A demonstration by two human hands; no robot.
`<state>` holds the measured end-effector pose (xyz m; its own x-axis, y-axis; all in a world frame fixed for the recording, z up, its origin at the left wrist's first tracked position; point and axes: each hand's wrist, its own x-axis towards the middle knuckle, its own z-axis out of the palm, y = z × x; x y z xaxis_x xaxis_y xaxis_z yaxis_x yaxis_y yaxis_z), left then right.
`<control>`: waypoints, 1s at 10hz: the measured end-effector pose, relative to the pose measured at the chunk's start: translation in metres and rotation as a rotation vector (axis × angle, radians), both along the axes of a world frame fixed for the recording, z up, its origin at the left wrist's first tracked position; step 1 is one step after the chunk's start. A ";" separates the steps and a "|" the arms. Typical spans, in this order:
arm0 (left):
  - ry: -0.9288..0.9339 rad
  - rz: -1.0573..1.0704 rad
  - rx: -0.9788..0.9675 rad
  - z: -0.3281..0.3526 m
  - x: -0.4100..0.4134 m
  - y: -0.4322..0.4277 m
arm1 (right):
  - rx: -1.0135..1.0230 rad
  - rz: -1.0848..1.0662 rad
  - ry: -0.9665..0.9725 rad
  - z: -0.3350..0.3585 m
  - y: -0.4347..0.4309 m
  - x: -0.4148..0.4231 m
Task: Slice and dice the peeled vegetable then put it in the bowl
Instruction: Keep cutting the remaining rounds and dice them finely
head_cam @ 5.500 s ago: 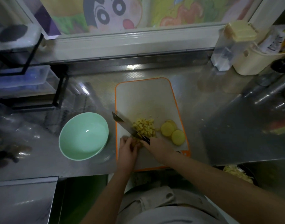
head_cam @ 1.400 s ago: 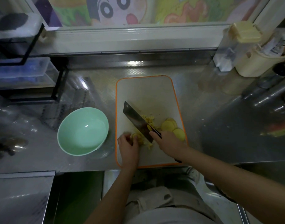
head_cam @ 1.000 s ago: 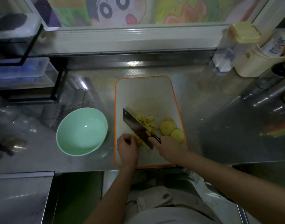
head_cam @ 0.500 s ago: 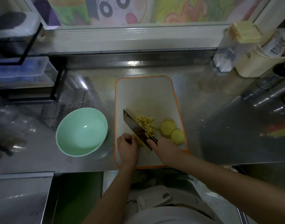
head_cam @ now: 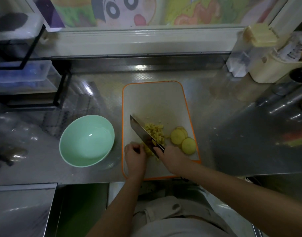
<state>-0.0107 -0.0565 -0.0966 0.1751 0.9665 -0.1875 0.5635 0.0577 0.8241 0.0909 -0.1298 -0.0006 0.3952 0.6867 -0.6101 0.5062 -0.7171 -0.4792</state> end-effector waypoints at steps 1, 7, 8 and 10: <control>0.014 -0.004 -0.020 0.000 0.000 0.000 | -0.005 -0.052 0.001 0.000 0.003 0.001; -0.029 -0.005 -0.046 0.007 0.007 -0.001 | 0.011 0.018 -0.004 -0.009 -0.011 0.010; 0.032 -0.017 -0.092 0.003 0.013 0.009 | -0.018 -0.022 0.027 -0.005 -0.014 0.010; 0.116 -0.060 -0.098 -0.001 0.015 0.017 | 0.017 -0.049 0.031 -0.010 -0.015 0.012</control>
